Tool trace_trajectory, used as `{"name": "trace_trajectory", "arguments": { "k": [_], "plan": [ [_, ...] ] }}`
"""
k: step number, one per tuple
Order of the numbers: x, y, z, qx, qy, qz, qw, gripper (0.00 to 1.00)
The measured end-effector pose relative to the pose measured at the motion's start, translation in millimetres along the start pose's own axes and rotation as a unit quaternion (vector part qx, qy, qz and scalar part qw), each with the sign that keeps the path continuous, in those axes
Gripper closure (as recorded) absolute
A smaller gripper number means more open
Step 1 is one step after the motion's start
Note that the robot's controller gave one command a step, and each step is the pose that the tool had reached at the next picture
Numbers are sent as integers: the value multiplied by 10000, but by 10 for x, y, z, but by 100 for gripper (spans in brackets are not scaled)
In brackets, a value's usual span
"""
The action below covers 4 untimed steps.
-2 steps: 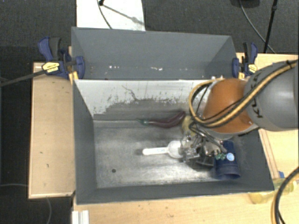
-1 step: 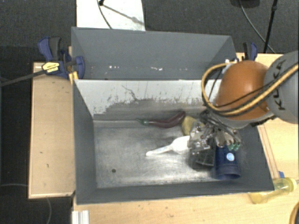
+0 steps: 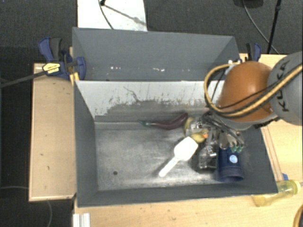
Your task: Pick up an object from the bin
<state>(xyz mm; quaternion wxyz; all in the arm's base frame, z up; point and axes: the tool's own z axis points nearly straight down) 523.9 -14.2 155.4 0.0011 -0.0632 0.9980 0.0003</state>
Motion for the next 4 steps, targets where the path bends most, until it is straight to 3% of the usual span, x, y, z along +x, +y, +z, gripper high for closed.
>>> {"name": "trace_trajectory", "arguments": {
  "k": [1,2,3,4],
  "plan": [
    [0,0,0,0,0,1,10000,0],
    [-540,-43,807,6,-67,-62,10000,100],
    [-540,-43,807,6,-67,-60,10000,100],
    [-218,-513,-920,19,-37,-388,9992,100]
  ]
}}
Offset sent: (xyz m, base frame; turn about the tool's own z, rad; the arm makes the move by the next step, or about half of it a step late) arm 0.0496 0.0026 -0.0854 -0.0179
